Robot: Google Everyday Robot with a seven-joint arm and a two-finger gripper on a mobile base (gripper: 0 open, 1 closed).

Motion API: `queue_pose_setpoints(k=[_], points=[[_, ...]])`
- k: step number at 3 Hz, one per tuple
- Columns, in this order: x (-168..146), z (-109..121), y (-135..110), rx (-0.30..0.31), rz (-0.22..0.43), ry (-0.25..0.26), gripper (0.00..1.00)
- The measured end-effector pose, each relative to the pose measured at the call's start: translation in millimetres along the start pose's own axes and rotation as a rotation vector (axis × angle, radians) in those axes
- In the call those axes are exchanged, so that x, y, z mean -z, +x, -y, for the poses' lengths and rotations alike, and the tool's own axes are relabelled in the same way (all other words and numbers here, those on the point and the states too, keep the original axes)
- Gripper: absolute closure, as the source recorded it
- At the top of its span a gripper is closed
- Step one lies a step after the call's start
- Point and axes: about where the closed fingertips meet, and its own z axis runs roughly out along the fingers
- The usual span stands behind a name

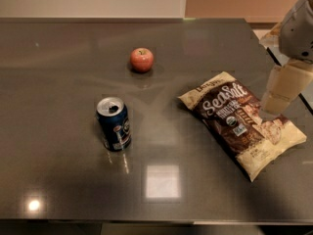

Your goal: Pick apple

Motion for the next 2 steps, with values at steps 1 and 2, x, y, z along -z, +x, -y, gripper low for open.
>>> queue_pose_setpoints(k=[1, 2], points=[[-19.9, 36.7, -14.1, -0.006, 0.054, 0.019, 0.00], [-42.8, 76.2, -30.6, -0.020, 0.108, 0.035, 0.00]])
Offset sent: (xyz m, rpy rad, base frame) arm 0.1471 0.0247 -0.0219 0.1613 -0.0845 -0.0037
